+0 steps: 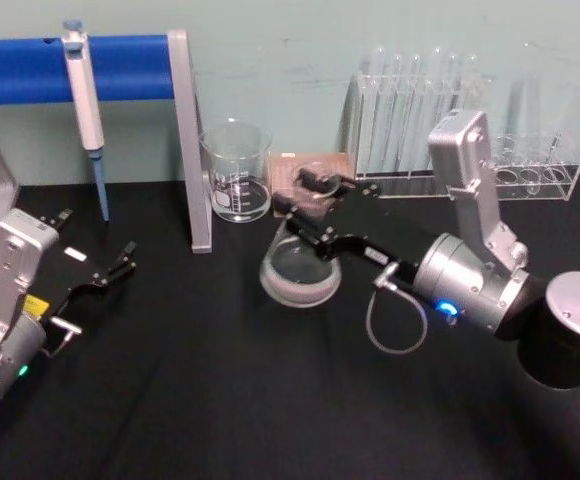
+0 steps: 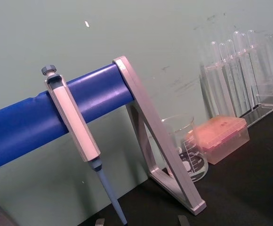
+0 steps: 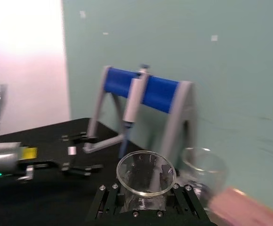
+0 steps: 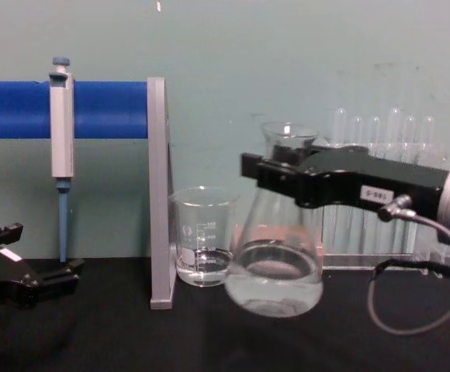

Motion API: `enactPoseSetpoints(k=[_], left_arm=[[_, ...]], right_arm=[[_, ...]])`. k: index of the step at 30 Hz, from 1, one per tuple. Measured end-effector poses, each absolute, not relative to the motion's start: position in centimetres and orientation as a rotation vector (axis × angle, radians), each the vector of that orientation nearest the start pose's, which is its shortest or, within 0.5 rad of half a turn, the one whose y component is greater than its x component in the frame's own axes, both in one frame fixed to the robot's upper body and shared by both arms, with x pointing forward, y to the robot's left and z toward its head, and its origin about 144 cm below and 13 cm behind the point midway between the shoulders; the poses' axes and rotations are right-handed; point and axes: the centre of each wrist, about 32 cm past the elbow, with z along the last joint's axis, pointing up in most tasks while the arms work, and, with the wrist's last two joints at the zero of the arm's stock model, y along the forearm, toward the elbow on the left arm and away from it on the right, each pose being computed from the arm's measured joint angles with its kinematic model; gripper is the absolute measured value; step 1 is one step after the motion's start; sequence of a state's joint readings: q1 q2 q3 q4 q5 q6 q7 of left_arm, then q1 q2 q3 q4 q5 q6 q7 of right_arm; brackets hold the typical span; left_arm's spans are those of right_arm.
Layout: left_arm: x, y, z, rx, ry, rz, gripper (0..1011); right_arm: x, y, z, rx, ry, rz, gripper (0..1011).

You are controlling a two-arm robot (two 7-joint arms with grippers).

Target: Grasp the erlenmeyer flask with one hand, shake it three times, then place it back.

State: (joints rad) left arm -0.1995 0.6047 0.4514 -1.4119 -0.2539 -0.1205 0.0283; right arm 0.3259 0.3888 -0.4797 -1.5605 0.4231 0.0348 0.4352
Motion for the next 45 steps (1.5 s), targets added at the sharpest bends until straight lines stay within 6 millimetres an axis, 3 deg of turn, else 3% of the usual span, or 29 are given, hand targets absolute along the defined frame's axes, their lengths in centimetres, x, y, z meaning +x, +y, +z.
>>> enactPoseSetpoints(k=[12,26,45], left_arm=[[48.9,31.0,114.0,0.304,-0.285,1.248,1001],[48.9,31.0,114.0,0.305,-0.285,1.248,1001],[48.9,31.0,114.0,0.304,-0.285,1.248,1001]], right_arm=[[52.1,-22.3,121.5,0.010,-0.113,-0.877,448],[52.2,-23.7,121.6,0.007,-0.118,-0.969,448],[51.8,-22.9,121.8,0.011,-0.118,-0.925,448]])
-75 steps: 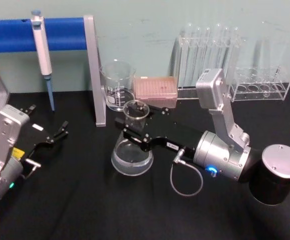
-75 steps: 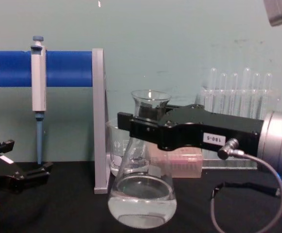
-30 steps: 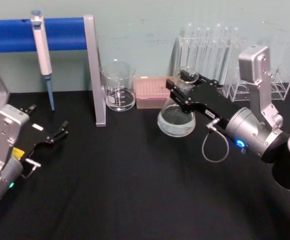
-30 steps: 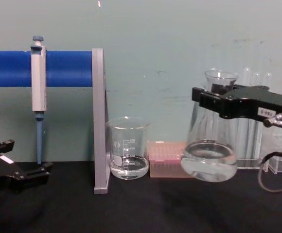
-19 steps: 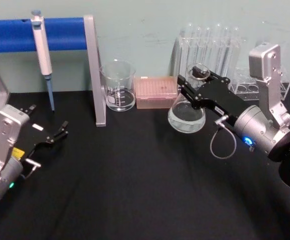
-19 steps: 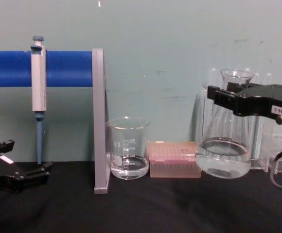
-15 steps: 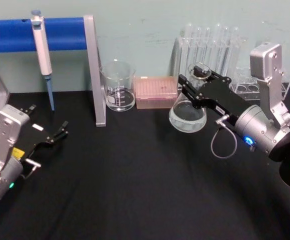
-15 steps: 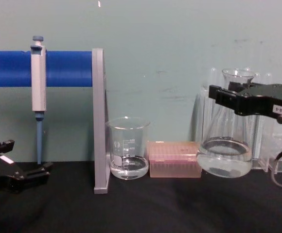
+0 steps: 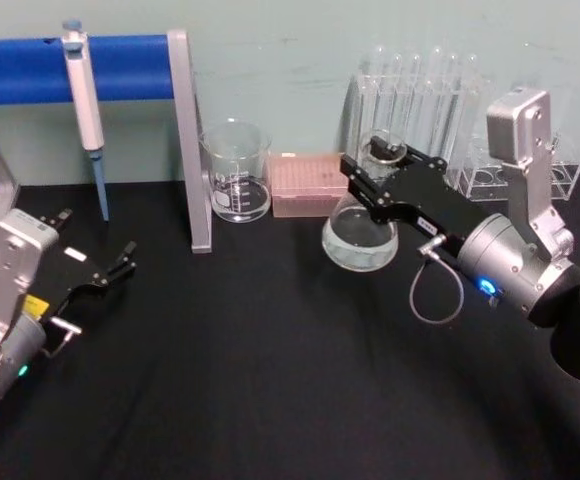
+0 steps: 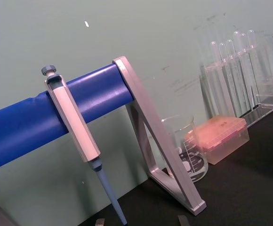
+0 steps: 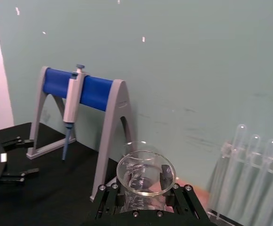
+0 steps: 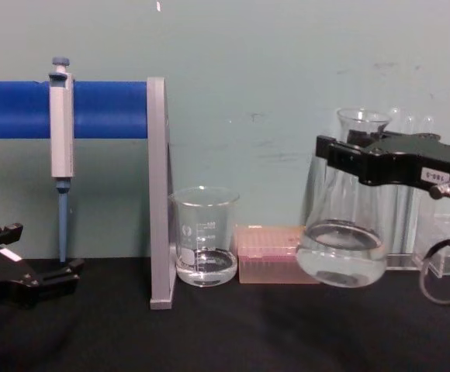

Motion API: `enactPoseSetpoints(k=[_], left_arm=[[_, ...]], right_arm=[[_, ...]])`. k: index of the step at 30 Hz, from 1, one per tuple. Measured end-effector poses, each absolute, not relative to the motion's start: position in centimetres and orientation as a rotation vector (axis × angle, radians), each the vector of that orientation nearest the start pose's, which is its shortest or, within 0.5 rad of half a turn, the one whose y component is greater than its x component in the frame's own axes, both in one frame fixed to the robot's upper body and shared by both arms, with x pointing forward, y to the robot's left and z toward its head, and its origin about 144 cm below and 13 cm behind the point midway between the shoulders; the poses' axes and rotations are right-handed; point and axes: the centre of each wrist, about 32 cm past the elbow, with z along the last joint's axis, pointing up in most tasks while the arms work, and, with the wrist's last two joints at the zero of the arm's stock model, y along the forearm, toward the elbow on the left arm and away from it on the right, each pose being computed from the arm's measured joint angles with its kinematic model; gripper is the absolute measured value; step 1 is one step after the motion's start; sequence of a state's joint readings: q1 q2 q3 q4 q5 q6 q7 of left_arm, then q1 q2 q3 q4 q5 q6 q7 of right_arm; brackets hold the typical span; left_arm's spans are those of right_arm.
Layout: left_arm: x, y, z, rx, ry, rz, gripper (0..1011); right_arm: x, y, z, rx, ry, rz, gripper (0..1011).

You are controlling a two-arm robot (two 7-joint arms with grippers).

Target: Grasp the erlenmeyer flask with one hand, shake it three times, then place it back.

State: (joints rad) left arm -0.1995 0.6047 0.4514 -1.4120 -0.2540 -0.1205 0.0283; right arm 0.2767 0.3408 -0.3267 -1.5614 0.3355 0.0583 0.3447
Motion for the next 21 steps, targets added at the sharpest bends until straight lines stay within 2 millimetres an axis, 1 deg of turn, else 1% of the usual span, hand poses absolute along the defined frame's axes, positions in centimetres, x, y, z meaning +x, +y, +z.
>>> enactPoseSetpoints(k=[21], left_arm=[[48.9,31.0,114.0,0.304,-0.285,1.248,1001]], right_arm=[[50.8,-20.4,121.5,0.016,-0.097,-0.741,448]])
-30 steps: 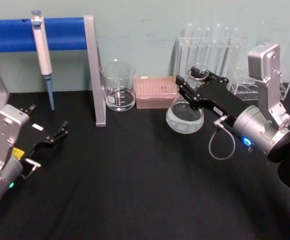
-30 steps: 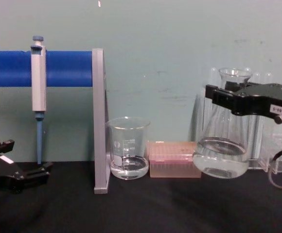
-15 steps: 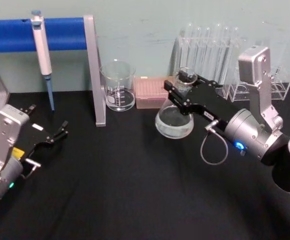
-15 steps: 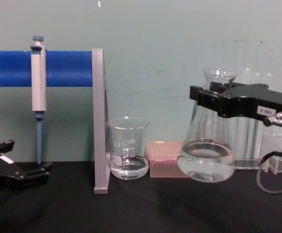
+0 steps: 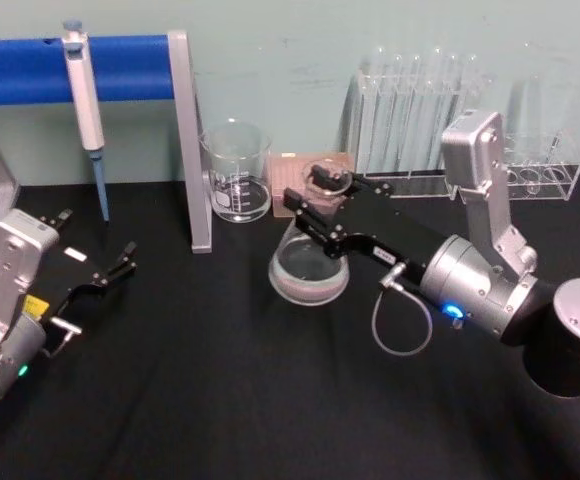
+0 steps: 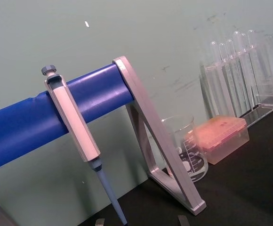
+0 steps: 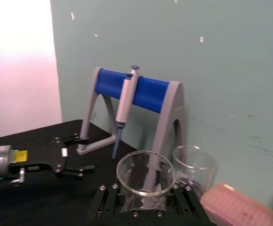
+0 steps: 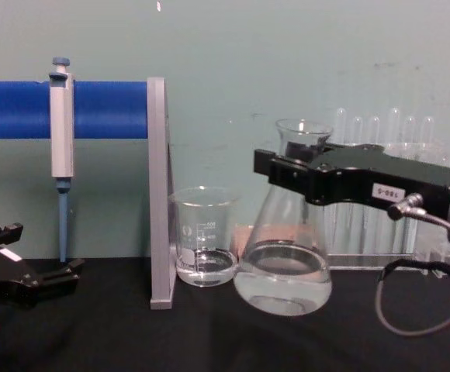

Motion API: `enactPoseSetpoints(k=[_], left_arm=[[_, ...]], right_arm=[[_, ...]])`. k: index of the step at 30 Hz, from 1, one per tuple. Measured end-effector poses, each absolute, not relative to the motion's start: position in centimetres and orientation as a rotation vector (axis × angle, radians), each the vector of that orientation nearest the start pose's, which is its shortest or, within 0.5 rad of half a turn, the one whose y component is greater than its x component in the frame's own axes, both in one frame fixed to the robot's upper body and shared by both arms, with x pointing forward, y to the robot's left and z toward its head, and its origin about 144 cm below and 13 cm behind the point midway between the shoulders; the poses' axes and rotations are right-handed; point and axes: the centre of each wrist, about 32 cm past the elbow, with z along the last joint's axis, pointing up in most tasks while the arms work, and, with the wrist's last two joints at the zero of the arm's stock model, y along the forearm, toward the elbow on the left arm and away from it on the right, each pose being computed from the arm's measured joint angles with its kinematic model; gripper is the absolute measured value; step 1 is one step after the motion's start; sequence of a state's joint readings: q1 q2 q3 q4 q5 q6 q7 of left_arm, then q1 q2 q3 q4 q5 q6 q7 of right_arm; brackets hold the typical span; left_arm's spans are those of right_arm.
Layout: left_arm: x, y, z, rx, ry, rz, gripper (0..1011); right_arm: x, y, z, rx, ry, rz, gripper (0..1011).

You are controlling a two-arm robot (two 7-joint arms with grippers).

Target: Grasp the erlenmeyer flask with one hand, shake it three times, then place it back.

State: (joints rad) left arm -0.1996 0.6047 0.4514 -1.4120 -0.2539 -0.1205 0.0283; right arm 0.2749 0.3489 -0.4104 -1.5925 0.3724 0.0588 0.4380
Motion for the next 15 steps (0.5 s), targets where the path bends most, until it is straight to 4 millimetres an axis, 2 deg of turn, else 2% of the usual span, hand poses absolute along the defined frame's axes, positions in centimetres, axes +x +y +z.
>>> enactPoseSetpoints(k=[15], left_arm=[[48.86,30.97,113.98,0.304,-0.285,1.248,1001]], right_arm=[[50.96,-19.55,121.58,0.021,-0.099,-0.686,448]])
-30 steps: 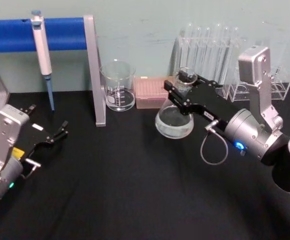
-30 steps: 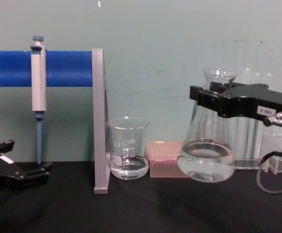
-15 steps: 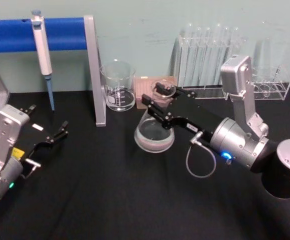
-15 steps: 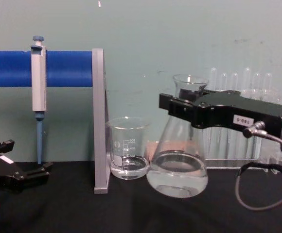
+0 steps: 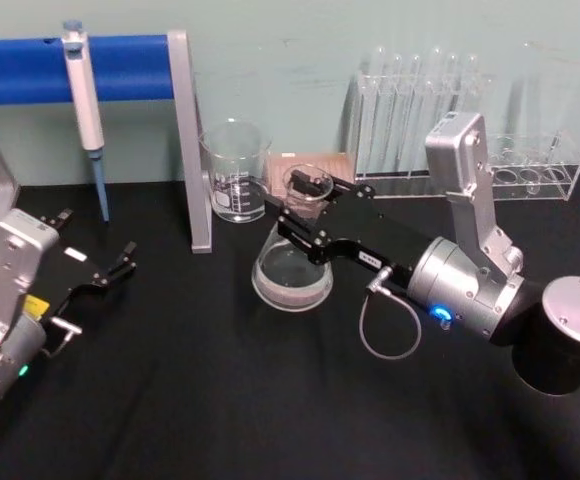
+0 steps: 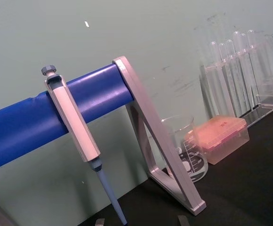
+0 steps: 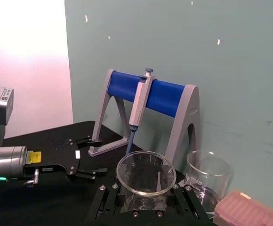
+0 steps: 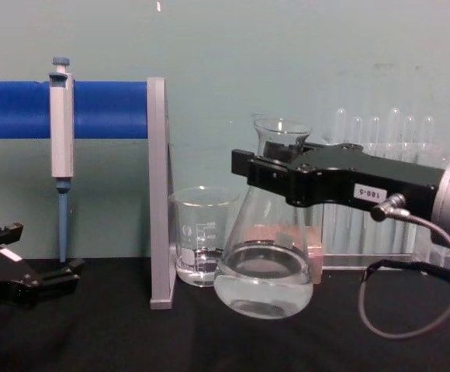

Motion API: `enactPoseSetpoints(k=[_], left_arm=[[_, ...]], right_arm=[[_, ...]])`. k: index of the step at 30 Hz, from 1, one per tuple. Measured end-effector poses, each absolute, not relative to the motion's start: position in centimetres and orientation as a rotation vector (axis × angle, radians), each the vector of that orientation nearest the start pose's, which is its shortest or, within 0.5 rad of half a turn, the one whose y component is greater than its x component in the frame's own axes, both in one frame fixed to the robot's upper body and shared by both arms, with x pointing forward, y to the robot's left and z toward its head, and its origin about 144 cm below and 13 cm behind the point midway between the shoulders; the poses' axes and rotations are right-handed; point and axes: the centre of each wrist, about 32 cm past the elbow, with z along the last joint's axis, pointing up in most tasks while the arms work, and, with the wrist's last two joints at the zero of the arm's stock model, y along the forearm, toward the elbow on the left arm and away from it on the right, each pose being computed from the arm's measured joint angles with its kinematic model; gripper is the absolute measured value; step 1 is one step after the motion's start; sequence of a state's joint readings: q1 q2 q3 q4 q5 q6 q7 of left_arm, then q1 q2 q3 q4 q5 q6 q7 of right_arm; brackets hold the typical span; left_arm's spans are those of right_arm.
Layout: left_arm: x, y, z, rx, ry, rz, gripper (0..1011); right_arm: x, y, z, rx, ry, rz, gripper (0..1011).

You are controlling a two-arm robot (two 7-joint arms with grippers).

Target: Grasp the erlenmeyer flask with one hand, shake it three times, then place it back.

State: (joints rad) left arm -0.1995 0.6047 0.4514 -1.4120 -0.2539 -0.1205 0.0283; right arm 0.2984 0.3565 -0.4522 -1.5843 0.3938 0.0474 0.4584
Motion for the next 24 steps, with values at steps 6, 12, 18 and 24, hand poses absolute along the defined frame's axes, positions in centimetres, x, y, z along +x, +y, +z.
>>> enactPoseSetpoints(k=[6,12,18,24], left_arm=[[48.86,30.97,113.98,0.304,-0.285,1.248,1001],[48.86,30.97,113.98,0.304,-0.285,1.248,1001],[48.86,30.97,113.98,0.304,-0.285,1.248,1001],[48.86,30.97,113.98,0.304,-0.285,1.248,1001]], right_arm=[[51.08,-19.46,121.62,0.024,-0.101,-0.683,448],[51.24,-19.44,121.65,0.027,-0.102,-0.685,448],[51.58,-19.41,121.46,0.027,-0.098,-0.685,448],[51.94,-19.31,121.10,0.027,-0.097,-0.679,448]])
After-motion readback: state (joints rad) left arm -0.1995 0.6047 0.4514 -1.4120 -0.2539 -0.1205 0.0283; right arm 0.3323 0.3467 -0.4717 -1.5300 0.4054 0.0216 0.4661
